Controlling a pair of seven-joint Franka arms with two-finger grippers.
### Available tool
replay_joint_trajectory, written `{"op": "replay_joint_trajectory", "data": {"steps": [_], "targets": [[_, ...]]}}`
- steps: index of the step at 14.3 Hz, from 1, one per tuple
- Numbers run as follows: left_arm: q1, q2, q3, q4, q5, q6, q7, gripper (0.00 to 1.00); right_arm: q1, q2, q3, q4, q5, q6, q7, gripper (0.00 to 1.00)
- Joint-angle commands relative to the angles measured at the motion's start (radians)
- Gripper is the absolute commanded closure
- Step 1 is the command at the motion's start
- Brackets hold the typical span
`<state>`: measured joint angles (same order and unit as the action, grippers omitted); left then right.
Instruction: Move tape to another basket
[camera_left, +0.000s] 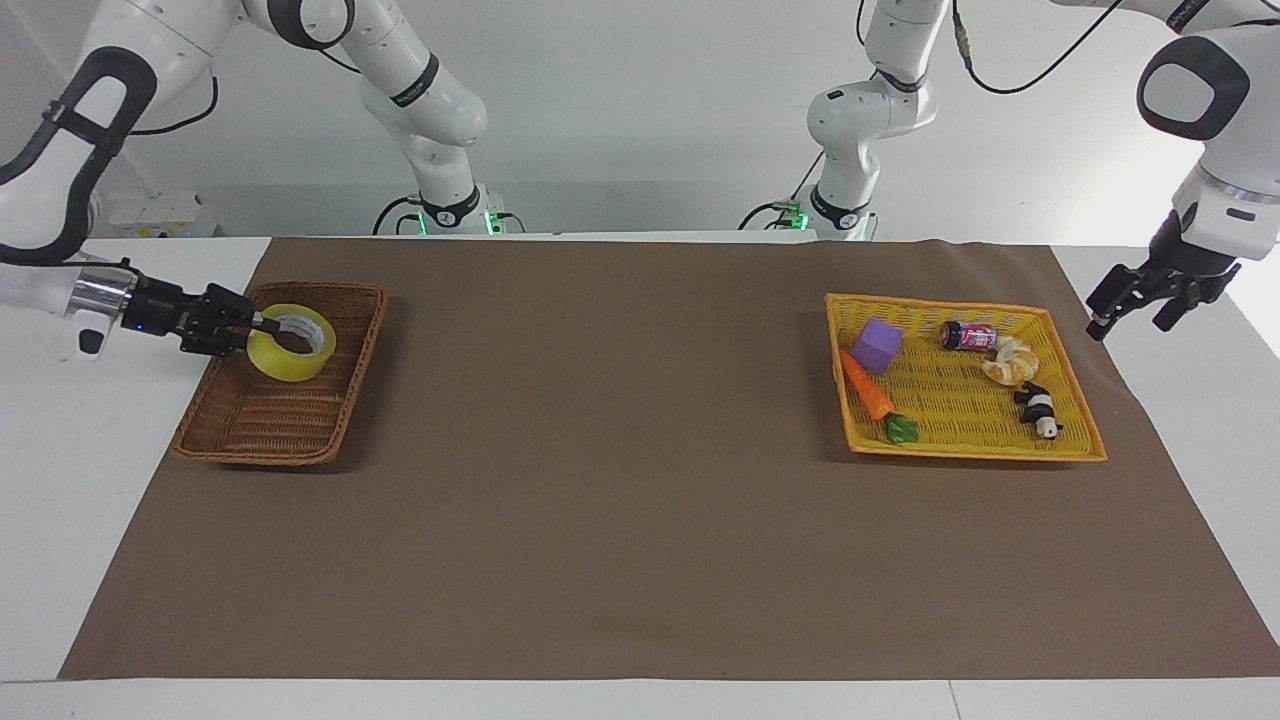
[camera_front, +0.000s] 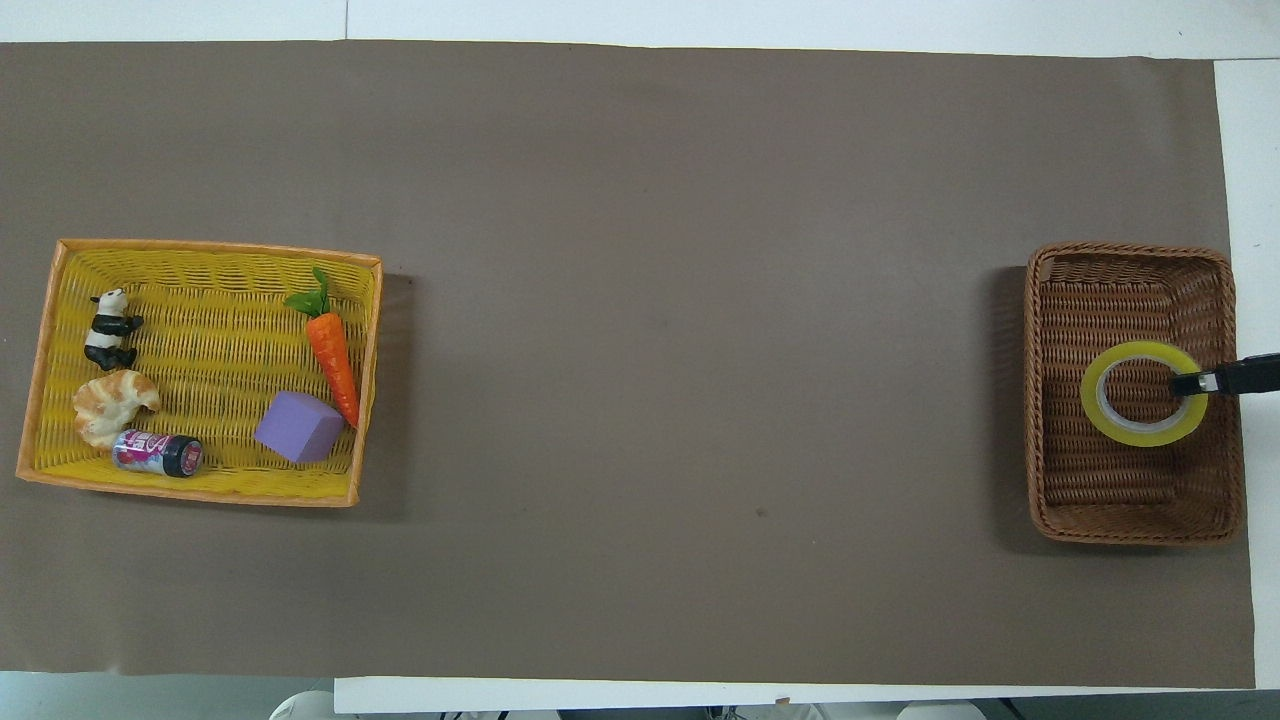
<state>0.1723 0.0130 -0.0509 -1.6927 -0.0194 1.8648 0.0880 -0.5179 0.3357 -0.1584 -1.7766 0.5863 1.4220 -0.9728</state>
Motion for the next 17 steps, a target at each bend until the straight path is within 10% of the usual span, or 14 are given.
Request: {"op": "replay_joint_trajectory", "data": {"steps": [1, 5, 6, 7, 17], "targets": [[-0.016, -0.008, 0.006, 0.002, 0.024, -0.013, -0.001, 0.00, -0.021, 0.015, 0.017, -0.050, -0.010, 0.043, -0.075, 1.00], [-0.014, 0.025, 0.008, 0.135, 0.018, -0.227, 0.004, 0.00, -0.016, 0.042, 0.016, -0.055, -0.019, 0.080, -0.126, 0.97], [-0.028, 0.027, 0.008, 0.152, 0.018, -0.266, 0.004, 0.00, -0.010, 0.042, 0.016, -0.053, -0.029, 0.084, -0.126, 0.67], [-0.045, 0.024, 0.008, 0.154, 0.018, -0.291, 0.004, 0.00, -0.007, 0.043, 0.016, -0.052, -0.034, 0.097, -0.124, 0.01], [-0.120, 0.018, 0.006, 0.162, 0.016, -0.384, 0.006, 0.00, 0.264, -0.234, 0.019, 0.002, -0.365, 0.218, 0.053, 0.01]]}}
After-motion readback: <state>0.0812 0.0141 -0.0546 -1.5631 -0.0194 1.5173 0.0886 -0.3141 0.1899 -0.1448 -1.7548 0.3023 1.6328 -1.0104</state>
